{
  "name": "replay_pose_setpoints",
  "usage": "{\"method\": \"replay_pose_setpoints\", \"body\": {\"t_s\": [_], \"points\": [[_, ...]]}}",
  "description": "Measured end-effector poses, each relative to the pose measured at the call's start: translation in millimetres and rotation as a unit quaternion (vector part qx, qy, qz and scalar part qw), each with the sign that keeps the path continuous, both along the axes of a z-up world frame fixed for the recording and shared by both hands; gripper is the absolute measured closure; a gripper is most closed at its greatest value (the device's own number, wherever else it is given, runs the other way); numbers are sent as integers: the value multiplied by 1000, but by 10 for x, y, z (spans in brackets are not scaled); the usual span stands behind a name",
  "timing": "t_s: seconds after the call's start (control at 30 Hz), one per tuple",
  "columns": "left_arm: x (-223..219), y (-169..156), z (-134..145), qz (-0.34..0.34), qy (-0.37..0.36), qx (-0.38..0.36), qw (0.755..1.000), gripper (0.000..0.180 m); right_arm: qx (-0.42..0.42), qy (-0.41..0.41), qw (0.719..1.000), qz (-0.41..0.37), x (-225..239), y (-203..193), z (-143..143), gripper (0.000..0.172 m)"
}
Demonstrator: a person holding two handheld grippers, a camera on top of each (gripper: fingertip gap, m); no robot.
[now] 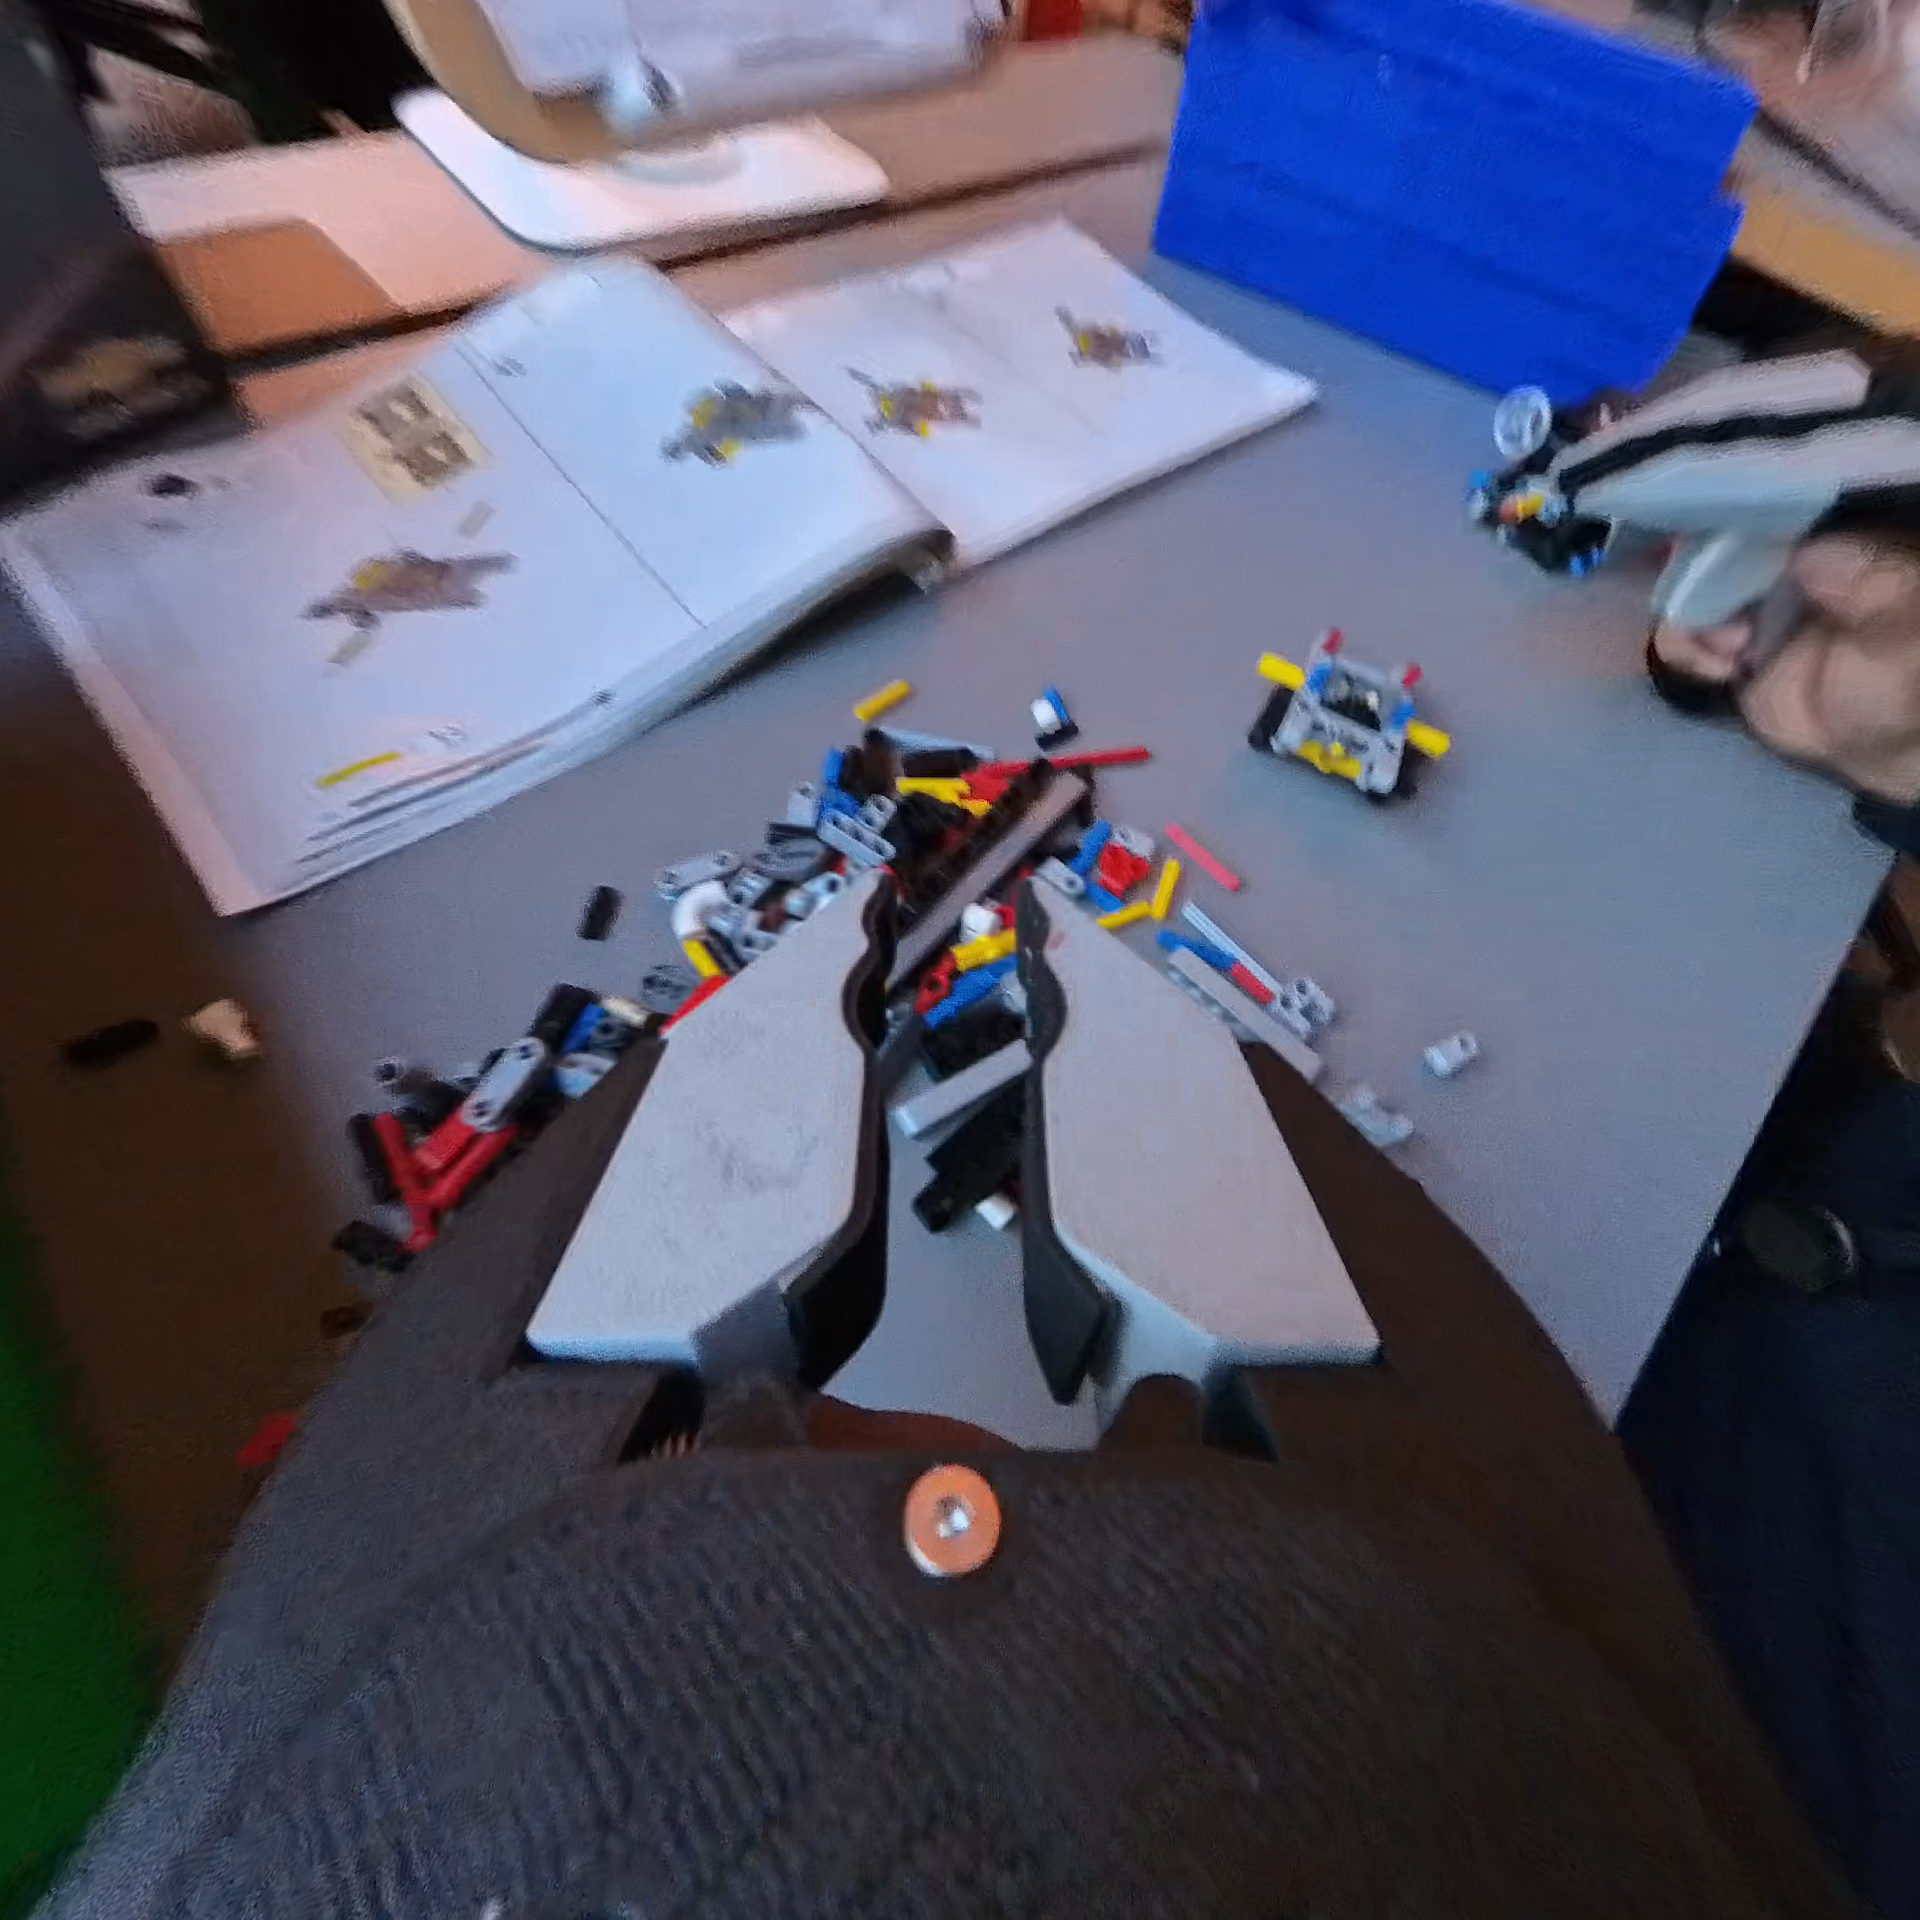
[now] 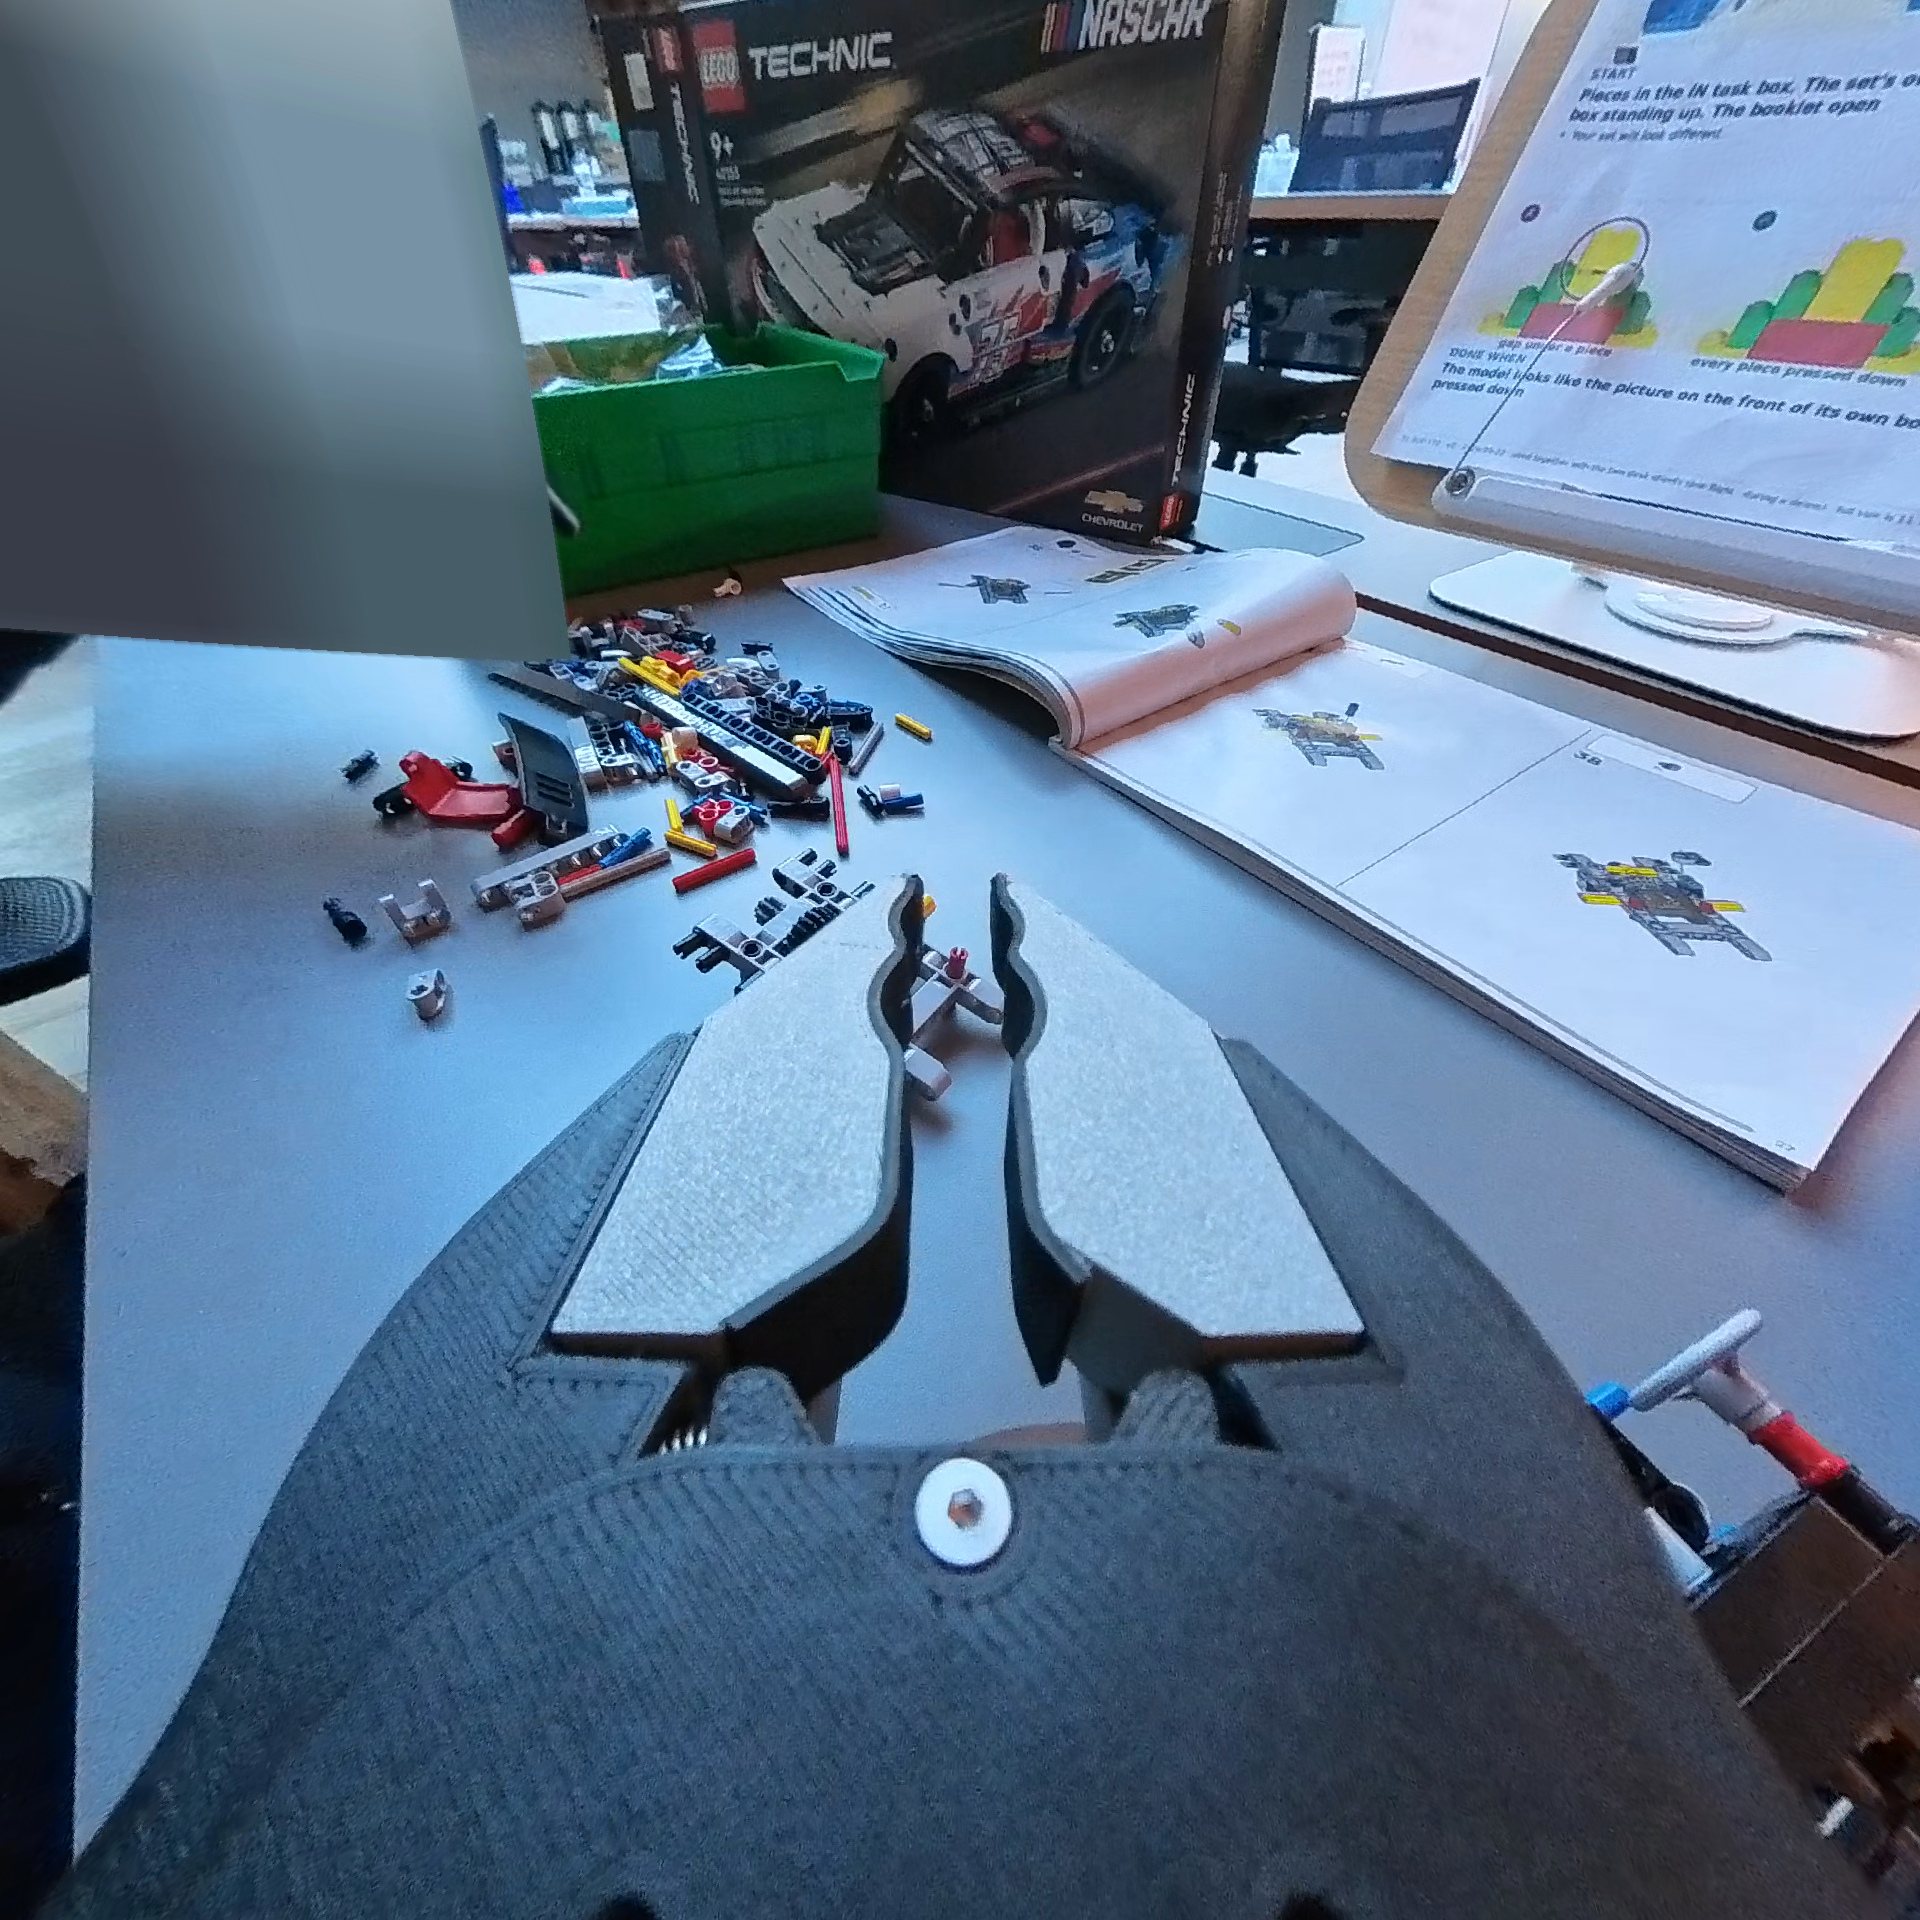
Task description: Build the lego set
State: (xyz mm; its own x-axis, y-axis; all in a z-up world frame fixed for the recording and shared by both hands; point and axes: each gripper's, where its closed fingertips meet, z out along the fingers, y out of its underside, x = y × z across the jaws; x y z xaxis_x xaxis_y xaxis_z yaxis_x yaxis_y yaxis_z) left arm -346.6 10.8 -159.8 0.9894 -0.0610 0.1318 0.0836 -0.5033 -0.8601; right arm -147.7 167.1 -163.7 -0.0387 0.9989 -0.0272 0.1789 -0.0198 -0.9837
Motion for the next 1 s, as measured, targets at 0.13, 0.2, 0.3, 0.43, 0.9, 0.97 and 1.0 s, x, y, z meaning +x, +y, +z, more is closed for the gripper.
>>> {"method": "replay_pose_setpoints", "body": {"t_s": [0.13, 0.2, 0.3, 0.43, 0.9, 0.97, 1.0], "points": [[369, 256, -257, -82, 34, -62, 994, 161, 1, -5, 1000, 2, -9, -8, -16, 163], [551, 443, -338, -117, 39, -81, 989, 161, 4, -7, 1000, 5, -12, -21, -21, 164], [754, 612, -564, -165, 64, -140, 974, 159, 3, -5, 1000, 11, -10, -45, -14, 165], [743, 673, -759, -175, 110, -192, 959, 160, -9, 4, 1000, 23, 5, -84, 11, 165], [767, 794, -749, -194, 168, -181, 949, 168, -30, 18, 999, 37, 37, -112, 57, 167], [862, 902, -545, -209, 205, -117, 949, 168, -27, 15, 999, 38, 29, -119, 48, 166], [913, 963, -428, -212, 224, -82, 948, 169, -27, 13, 999, 41, 23, -128, 44, 166]]}}
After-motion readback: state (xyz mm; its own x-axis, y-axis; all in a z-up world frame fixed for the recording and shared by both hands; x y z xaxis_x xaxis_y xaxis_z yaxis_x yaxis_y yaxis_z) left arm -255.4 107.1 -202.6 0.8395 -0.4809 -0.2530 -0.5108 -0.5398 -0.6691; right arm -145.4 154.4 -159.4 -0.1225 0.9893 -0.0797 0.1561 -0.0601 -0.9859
